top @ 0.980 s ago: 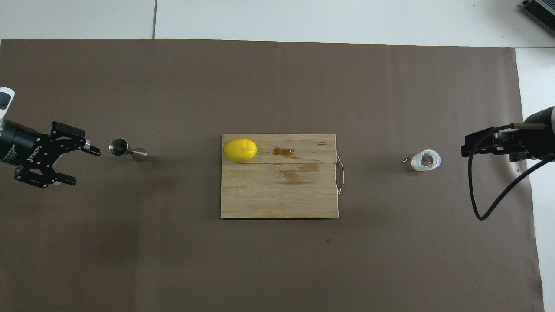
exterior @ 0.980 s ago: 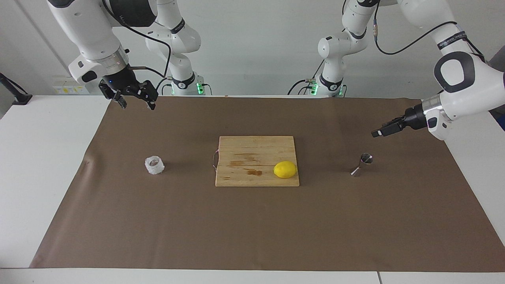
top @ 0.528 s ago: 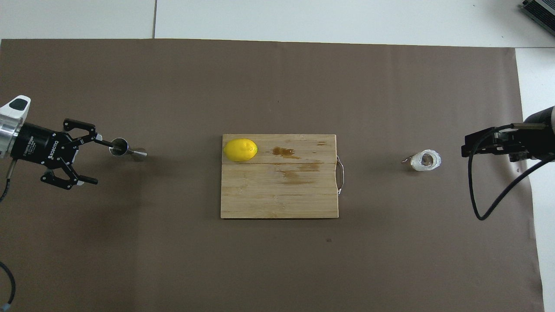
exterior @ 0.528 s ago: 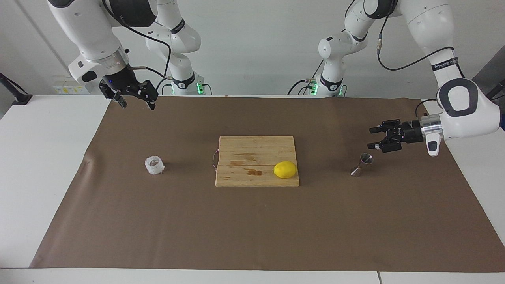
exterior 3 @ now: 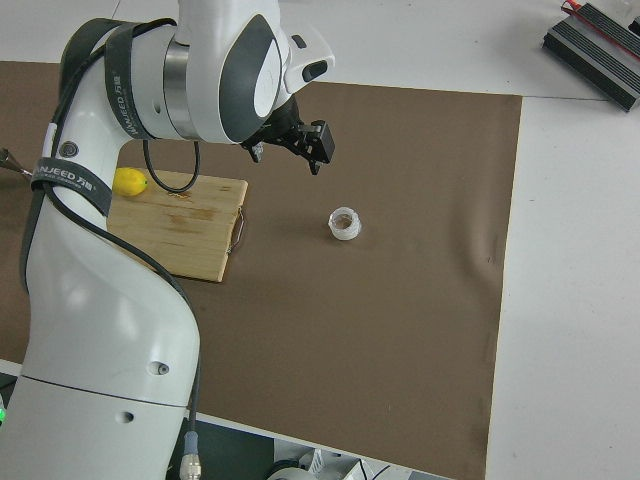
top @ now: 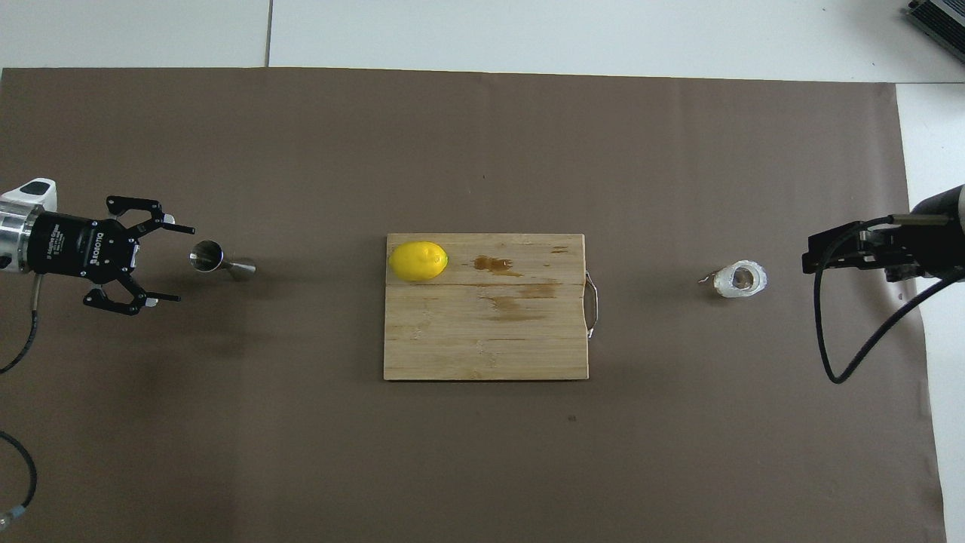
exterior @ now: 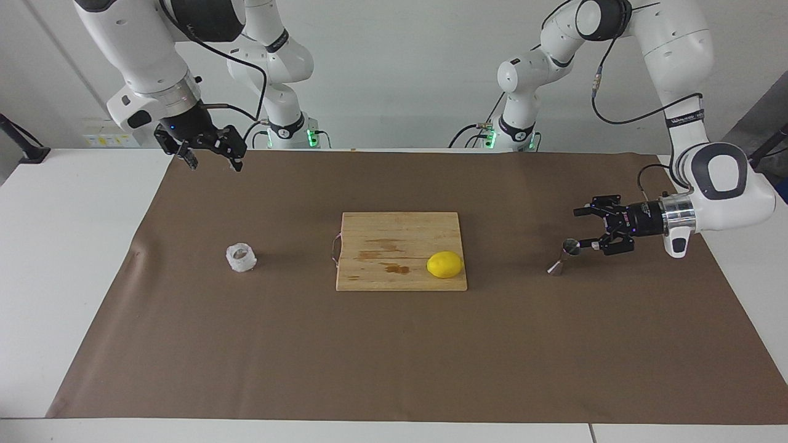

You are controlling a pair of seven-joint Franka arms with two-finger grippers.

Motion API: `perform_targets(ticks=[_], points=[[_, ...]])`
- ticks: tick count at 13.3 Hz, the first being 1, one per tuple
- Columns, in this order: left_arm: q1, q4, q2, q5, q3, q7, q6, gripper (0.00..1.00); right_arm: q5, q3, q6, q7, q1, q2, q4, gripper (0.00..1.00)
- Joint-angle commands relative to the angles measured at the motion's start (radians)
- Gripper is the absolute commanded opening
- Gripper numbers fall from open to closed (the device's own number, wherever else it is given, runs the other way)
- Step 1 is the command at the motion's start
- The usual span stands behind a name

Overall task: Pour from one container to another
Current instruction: 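Move the open left gripper toward the small metal cup, then close the left gripper around the small metal cup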

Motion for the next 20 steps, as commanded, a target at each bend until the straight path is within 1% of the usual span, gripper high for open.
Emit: perform_targets(ticks=[1,2,3,6,8,10,11,13,15,20], points=[[0.033,0.011,0.023,-0.034,-0.019,-0.036,0.008,1.0,0.02,-0.007,-0.001,-0.019,-0.004,-0.019,-0.016,1.0],[0.033,0.014,0.038,-0.045,-0.019,-0.067,0.002,1.0,0.02,-0.007,-0.001,-0.019,-0.004,-0.019,-0.016,1.0],[0.036,0.019,0.073,-0.066,-0.022,-0.083,-0.007,1.0,0.02,-0.007,-0.001,-0.021,-0.004,-0.019,-0.016,1.0],[0.051,0.026,0.084,-0.08,-0.028,-0.095,-0.004,1.0,0.02,-0.007,-0.001,-0.019,-0.004,-0.019,-0.016,1.0],[0.077,0.028,0.105,-0.08,-0.062,-0.1,-0.006,1.0,0.02,-0.007,-0.001,-0.019,-0.004,-0.019,-0.016,1.0],[0.13,0.028,0.115,-0.085,-0.117,-0.097,0.005,1.0,0.02,-0.007,-0.001,-0.019,-0.004,-0.019,-0.016,1.0],[0.149,0.028,0.124,-0.086,-0.137,-0.082,0.006,1.0,0.02,-0.007,-0.001,-0.019,-0.004,-0.019,-0.016,1.0],[0.161,0.025,0.139,-0.086,-0.147,-0.044,0.006,1.0,0.02,-0.007,-0.001,-0.019,-0.004,-0.019,-0.016,1.0],[0.161,0.017,0.141,-0.088,-0.147,0.016,0.006,1.0,0.02,-0.007,-0.001,-0.019,-0.004,-0.019,-0.016,1.0],[0.16,0.009,0.167,-0.088,-0.148,0.066,0.02,1.0,0.02,-0.007,-0.001,-0.019,-0.004,-0.019,-0.016,1.0]])
